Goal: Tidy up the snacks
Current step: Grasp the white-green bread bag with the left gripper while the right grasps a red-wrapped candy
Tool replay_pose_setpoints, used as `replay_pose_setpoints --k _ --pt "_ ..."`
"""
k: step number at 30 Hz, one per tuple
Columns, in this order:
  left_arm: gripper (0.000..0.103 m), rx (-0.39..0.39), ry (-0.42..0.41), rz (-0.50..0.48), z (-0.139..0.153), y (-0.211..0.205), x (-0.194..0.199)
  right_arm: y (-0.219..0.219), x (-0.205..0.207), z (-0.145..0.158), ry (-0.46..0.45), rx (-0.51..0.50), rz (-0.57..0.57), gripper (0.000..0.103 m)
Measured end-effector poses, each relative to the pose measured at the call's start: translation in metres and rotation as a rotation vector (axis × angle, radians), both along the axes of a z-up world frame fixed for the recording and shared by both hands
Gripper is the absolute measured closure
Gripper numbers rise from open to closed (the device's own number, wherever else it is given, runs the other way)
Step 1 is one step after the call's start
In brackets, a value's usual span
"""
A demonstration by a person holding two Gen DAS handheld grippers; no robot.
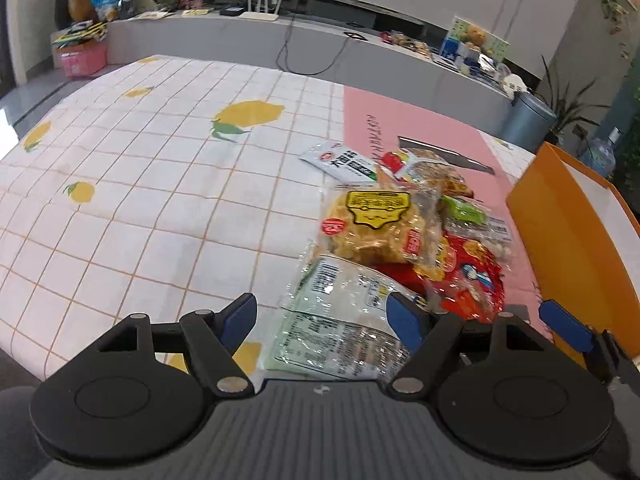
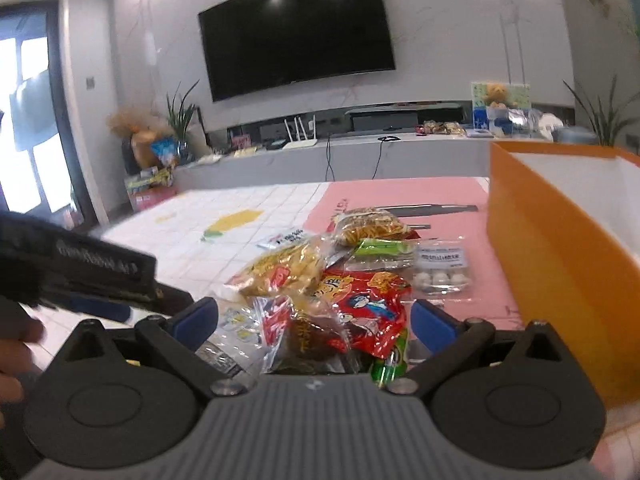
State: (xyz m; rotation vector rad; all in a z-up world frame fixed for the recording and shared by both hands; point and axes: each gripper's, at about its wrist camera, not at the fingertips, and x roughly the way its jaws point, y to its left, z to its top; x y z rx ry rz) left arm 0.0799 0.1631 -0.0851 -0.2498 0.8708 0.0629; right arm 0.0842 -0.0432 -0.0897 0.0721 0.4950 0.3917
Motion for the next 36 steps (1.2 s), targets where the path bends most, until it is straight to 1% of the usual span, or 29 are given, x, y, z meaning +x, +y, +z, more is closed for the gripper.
replay_pose_setpoints --k 3,5,7,11,14,17,18,19,23,26,27,29,30,32,33,36 --pt "0.016 0.022 0.009 -0.005 -0.005 0.001 0.002 0.012 0.009 -0.007 -0.007 -0.054 0.014 0.004" --pt "0.016 0.026 0.028 -0.007 -0.010 0.002 0.005 0.015 0.012 -0.012 -0.009 -0.061 0.020 0.006" --pt "0.016 0.021 0.042 -0.007 -0.015 0.003 0.008 0.017 0.016 -0.014 -0.005 -0.060 0.013 0.014" --pt "0.016 -0.014 0.062 -0.004 -0.021 0.007 0.010 0.010 0.015 -0.015 0.018 -0.029 -0.003 0.019" --pt "0.016 -0.022 0.061 -0.006 -0.022 0.007 0.010 0.010 0.018 -0.018 0.031 -0.023 0.023 0.019" --pt "0.016 0.009 0.047 -0.012 -0.019 0.003 0.010 0.010 0.019 -0.020 0.020 -0.019 0.028 0.030" --pt "0.016 0.024 0.041 -0.015 -0.018 0.002 0.009 0.010 0.019 -0.021 0.018 -0.006 0.032 0.038" --pt "0.016 0.034 0.038 -0.018 -0.018 0.000 0.008 0.009 0.020 -0.022 0.025 0.000 0.035 0.043" --pt "0.016 0.045 0.040 -0.022 -0.018 -0.002 0.008 0.014 0.016 -0.024 0.008 -0.049 0.043 0.045" --pt "0.016 0.045 0.040 -0.017 -0.018 -0.001 0.008 0.015 0.015 -0.024 0.010 -0.050 0.040 0.045" --pt "0.016 0.046 0.038 -0.019 -0.018 -0.002 0.007 0.014 0.015 -0.024 0.012 -0.045 0.037 0.047" --pt "0.016 0.044 0.035 -0.030 -0.018 -0.002 0.007 0.011 0.016 -0.024 0.010 -0.032 0.042 0.053" --pt "0.016 0.039 0.036 -0.041 -0.018 -0.003 0.008 0.011 0.015 -0.023 0.008 -0.028 0.043 0.056" --pt "0.016 -0.004 0.044 -0.092 -0.019 -0.006 0.008 0.011 0.014 -0.021 -0.001 -0.029 0.035 0.058" --pt "0.016 -0.023 0.042 -0.106 -0.019 -0.007 0.008 0.010 0.011 -0.020 -0.020 -0.029 0.012 0.058" --pt "0.014 -0.098 0.012 -0.142 -0.016 -0.004 0.005 0.001 0.006 -0.009 -0.059 0.021 -0.036 0.059"
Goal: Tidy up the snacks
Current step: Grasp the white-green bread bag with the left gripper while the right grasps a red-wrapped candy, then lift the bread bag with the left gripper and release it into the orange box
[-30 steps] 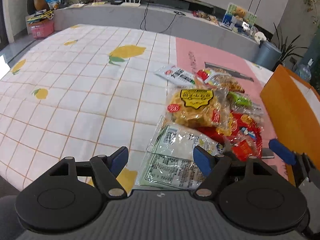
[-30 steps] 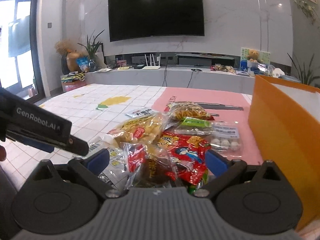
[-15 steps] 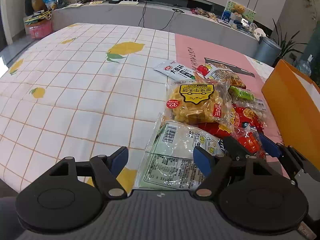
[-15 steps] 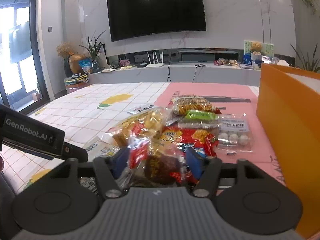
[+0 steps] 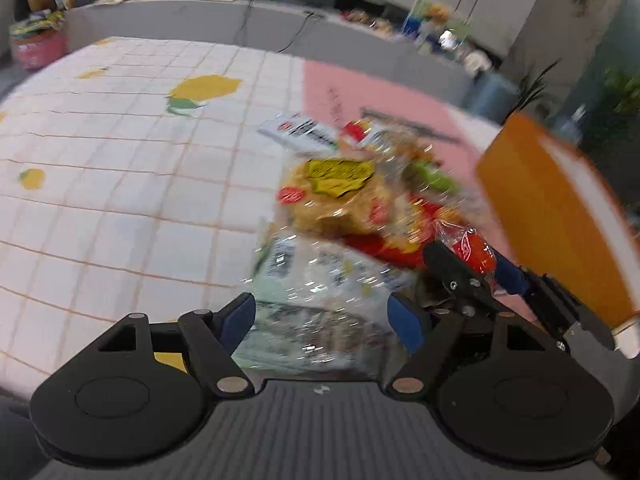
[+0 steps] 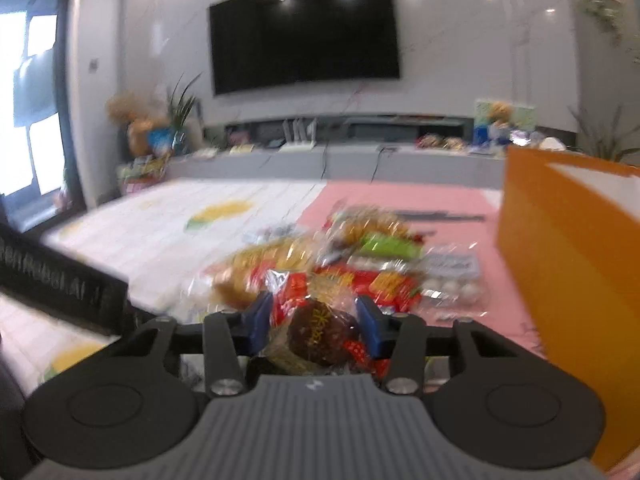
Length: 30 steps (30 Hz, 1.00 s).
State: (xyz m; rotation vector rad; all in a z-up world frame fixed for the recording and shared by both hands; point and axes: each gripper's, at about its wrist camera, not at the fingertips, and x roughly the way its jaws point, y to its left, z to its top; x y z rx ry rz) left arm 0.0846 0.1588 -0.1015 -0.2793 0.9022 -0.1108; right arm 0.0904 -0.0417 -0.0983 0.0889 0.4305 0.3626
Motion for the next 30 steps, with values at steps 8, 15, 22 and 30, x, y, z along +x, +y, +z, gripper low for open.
replay_pose_setpoints --k 8,15,22,30 --pt "0.014 -0.139 0.106 0.074 -0.002 0.015 0.006 -0.031 -0.008 0.032 -0.042 0.116 -0.078 0.059" --pt "0.019 -0.331 0.162 0.393 -0.004 0.040 -0.010 -0.041 -0.020 0.044 -0.080 0.148 -0.143 0.058" --pt "0.019 -0.445 0.134 0.357 -0.009 0.026 -0.028 -0.058 -0.035 0.054 -0.104 0.197 -0.152 0.058" --pt "0.025 -0.491 0.095 0.363 -0.033 0.018 -0.033 -0.070 -0.045 0.064 -0.132 0.255 -0.154 0.058"
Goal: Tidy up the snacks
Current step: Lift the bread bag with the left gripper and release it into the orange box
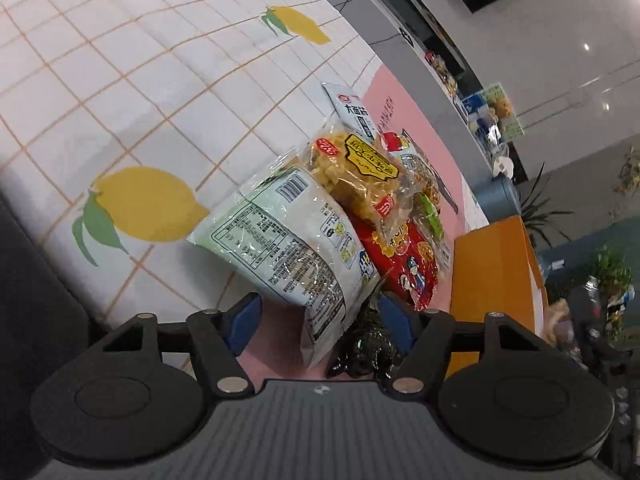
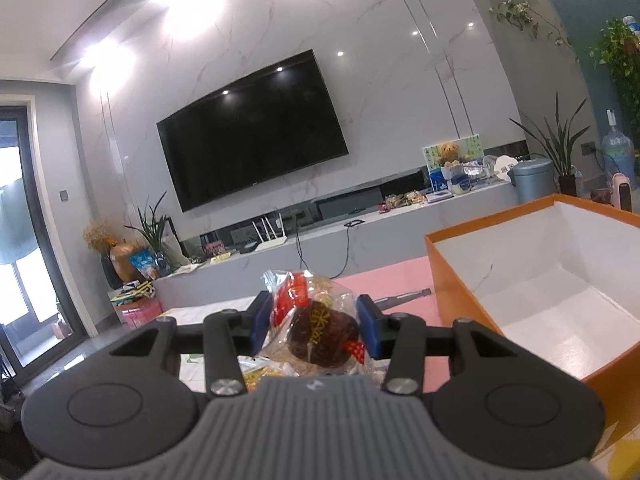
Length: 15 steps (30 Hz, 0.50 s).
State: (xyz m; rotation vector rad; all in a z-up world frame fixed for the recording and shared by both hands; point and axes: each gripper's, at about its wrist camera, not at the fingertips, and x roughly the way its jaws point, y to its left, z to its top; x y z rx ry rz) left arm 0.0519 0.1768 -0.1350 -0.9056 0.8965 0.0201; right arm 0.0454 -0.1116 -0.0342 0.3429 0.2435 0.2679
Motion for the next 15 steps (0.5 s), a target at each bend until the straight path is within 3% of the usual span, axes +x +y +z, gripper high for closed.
replay_pose_setpoints --k 4,7,15 --pt "0.033 -0.051 -0.024 0.066 -0.017 0.007 -0.005 -0.004 -0.005 0.004 -0.014 0.012 -0.008 0.058" --pt "0.033 -0.113 -0.074 0.107 -0.026 0.014 -0.006 -0.005 -0.004 0.005 -0.008 0.025 -0.014 0.058" --pt "0.036 -0.148 -0.148 0.116 -0.036 0.015 0.004 -0.001 0.000 0.002 0.018 0.032 -0.011 0.058"
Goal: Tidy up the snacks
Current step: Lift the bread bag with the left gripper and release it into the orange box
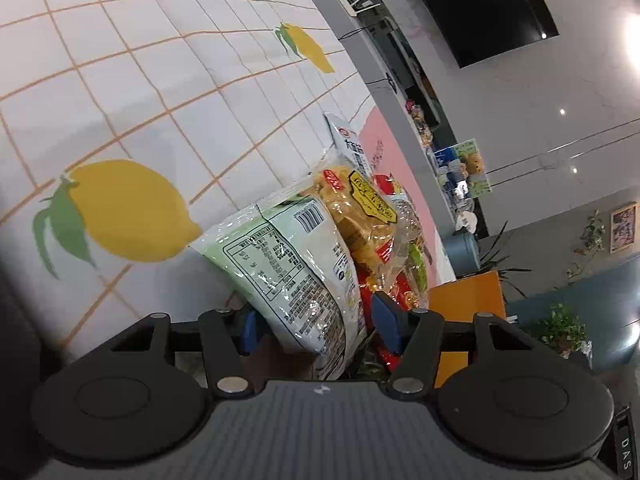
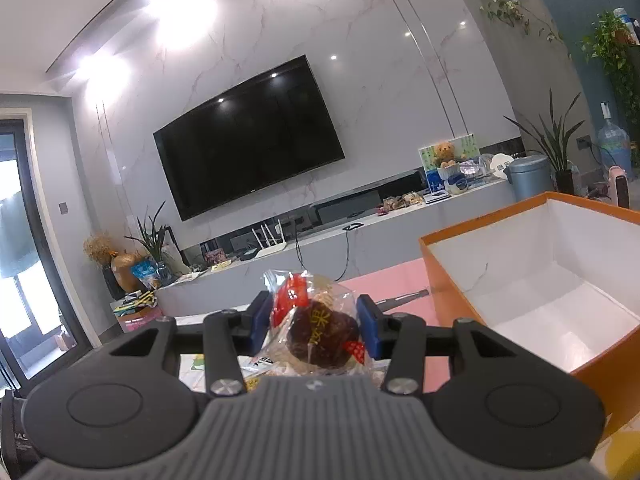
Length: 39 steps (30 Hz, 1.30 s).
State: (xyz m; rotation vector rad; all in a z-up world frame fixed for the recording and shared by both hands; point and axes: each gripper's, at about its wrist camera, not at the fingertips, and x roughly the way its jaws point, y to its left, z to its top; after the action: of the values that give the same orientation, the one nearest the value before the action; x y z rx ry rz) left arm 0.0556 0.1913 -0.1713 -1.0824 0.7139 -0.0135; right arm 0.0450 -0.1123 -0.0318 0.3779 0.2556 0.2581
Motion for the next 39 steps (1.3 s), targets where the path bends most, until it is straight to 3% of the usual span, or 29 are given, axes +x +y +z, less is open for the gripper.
replay_pose_setpoints --k 5,9,11,15,20,24,26,32,36,39 --pt "0.062 -0.035 0.009 0.005 -0.010 0.002 0.007 -0.001 0.001 0.002 0.001 -0.008 0.002 0.058" --pt "0.067 -0.044 0.013 0.006 -0.013 0.002 0.007 -0.002 0.001 0.002 0.001 -0.007 -0.002 0.058" --pt "0.075 -0.028 0.010 -0.001 -0.012 0.001 0.007 -0.001 0.001 0.003 0.000 -0.014 -0.004 0.058" --pt "0.077 -0.001 0.007 0.000 -0.009 -0.001 0.004 0.000 -0.002 0.004 -0.015 -0.021 -0.007 0.058" --pt "0.078 0.100 -0.026 -0.010 0.003 -0.009 -0.005 -0.002 -0.007 0.007 -0.045 -0.009 0.010 0.058" --pt "0.079 0.156 -0.070 -0.001 0.018 -0.010 -0.019 -0.008 -0.015 0.016 -0.092 -0.015 0.038 0.058" --pt "0.080 0.183 -0.094 0.048 0.028 -0.009 -0.027 -0.014 -0.019 0.022 -0.108 -0.011 0.038 0.058" --pt "0.080 0.332 -0.205 0.095 0.066 -0.022 -0.043 -0.043 -0.023 0.036 -0.117 0.014 -0.009 0.058" --pt "0.080 0.334 -0.285 0.048 0.094 -0.037 -0.046 -0.070 -0.022 0.042 -0.116 -0.082 -0.053 0.058" --pt "0.080 0.354 -0.326 -0.056 0.114 -0.060 -0.036 -0.101 -0.018 0.041 -0.078 -0.070 -0.116 0.058"
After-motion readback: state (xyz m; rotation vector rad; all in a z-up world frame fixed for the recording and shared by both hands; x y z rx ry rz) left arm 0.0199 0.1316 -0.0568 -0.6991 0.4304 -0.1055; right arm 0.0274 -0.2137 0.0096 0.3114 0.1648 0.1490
